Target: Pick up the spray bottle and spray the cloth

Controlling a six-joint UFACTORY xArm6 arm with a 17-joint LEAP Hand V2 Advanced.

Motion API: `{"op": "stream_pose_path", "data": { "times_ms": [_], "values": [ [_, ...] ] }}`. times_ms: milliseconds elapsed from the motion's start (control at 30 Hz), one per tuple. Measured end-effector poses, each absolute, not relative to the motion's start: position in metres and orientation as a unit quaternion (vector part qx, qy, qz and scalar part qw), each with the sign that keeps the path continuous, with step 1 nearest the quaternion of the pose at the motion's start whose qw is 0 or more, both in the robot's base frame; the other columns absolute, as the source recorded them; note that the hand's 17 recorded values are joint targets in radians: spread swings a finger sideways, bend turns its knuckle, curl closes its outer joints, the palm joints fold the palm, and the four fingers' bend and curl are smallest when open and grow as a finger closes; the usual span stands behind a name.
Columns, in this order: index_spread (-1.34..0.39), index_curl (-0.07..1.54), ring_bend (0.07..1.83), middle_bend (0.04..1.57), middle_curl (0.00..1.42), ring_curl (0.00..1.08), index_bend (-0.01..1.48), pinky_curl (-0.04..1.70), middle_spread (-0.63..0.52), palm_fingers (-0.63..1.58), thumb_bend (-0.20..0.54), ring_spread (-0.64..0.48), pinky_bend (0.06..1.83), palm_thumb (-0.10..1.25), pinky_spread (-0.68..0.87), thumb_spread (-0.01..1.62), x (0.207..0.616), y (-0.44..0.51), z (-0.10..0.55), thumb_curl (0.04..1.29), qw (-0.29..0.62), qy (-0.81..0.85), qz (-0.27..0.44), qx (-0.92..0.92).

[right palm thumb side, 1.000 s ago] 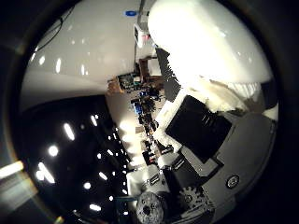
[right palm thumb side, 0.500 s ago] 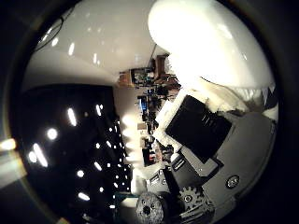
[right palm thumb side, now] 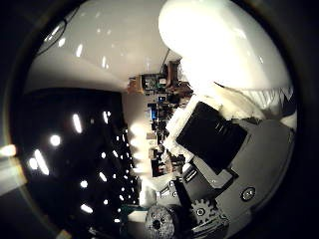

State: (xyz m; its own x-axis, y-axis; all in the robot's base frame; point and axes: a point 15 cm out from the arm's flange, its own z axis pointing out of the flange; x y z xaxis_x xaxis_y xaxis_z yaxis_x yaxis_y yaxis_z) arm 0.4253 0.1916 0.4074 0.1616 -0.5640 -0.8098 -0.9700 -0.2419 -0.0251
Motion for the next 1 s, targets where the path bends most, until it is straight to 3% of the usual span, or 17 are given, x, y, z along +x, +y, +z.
{"op": "stream_pose_path", "data": {
  "times_ms": [300, 667, 900, 1000],
  "values": [
    [-0.24, 0.65, 1.46, 1.32, 0.77, 0.58, 1.20, 0.61, -0.19, 1.22, -0.004, -0.20, 1.29, 0.96, -0.33, 1.14, 0.426, 0.188, 0.422, 1.12, 0.307, 0.536, 0.316, -0.720],
    [-0.24, 0.65, 1.46, 1.32, 0.78, 0.59, 1.20, 0.61, -0.19, 1.22, -0.003, -0.20, 1.29, 0.97, -0.33, 1.12, 0.338, 0.252, 0.490, 1.12, 0.322, 0.414, 0.290, -0.801],
    [-0.23, 0.65, 1.44, 1.32, 0.78, 0.60, 1.21, 0.61, -0.19, 1.21, -0.007, -0.21, 1.30, 0.96, -0.33, 1.09, 0.330, 0.295, 0.491, 1.13, 0.408, 0.376, 0.216, -0.803],
    [-0.23, 0.65, 1.44, 1.32, 0.78, 0.61, 1.21, 0.61, -0.19, 1.21, -0.007, -0.21, 1.30, 0.96, -0.33, 1.08, 0.308, 0.329, 0.467, 1.13, 0.419, 0.349, 0.202, -0.814]
  ]
}}
